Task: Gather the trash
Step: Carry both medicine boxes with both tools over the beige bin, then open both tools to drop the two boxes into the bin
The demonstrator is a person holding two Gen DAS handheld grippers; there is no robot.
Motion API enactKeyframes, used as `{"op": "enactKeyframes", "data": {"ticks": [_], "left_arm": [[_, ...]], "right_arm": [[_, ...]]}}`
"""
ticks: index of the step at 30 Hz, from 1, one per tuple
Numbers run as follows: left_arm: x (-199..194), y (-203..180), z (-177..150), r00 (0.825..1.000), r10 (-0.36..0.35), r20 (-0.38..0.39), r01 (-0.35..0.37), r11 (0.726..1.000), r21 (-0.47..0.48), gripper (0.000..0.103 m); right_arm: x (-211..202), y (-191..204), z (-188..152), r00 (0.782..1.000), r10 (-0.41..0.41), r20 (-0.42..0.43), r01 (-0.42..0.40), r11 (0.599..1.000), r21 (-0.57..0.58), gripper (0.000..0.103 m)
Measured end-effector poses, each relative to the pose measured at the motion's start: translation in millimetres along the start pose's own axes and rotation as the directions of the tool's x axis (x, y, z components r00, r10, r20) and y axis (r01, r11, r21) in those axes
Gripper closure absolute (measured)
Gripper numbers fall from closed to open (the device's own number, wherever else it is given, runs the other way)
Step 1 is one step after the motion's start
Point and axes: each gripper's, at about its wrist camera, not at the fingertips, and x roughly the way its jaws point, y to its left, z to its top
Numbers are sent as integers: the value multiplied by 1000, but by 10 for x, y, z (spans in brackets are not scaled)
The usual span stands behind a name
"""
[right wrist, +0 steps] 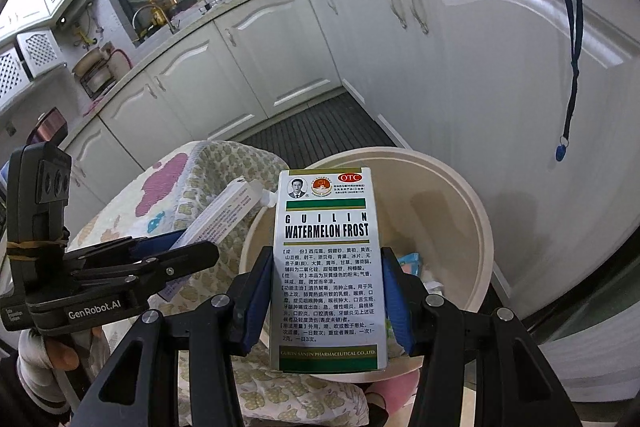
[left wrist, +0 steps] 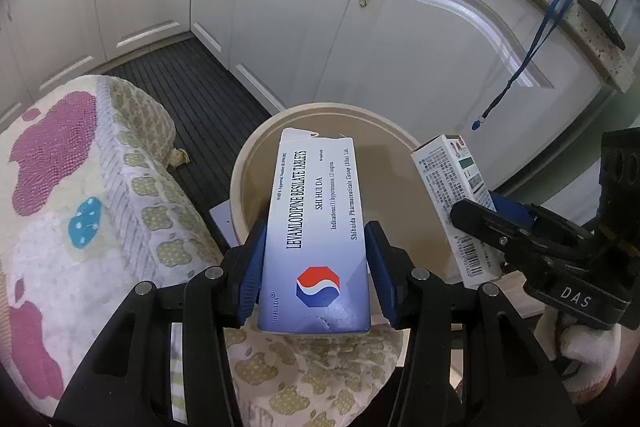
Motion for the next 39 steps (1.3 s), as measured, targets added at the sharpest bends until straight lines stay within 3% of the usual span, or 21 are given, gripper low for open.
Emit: {"op": "enactKeyframes", "data": {"ticks": [28, 30, 34, 39], "left_arm": [[499, 3, 3, 993, -78, -91, 72, 995, -68, 55], [501, 36, 10, 991, -99, -89, 92, 992, -84, 45], [471, 62, 12, 989, -128, -73, 121, 987, -103, 45], [397, 21, -31, 995, -78, -56, 74, 995, -72, 45]], "right_arm": [[415, -346, -92, 994, -89, -61, 95, 990, 102, 51], [413, -352, -113, 994, -89, -65, 95, 990, 106, 51], [387, -334, -153, 994, -86, -73, 93, 990, 110, 50], [310, -257, -202, 994, -86, -66, 92, 991, 95, 49]]}}
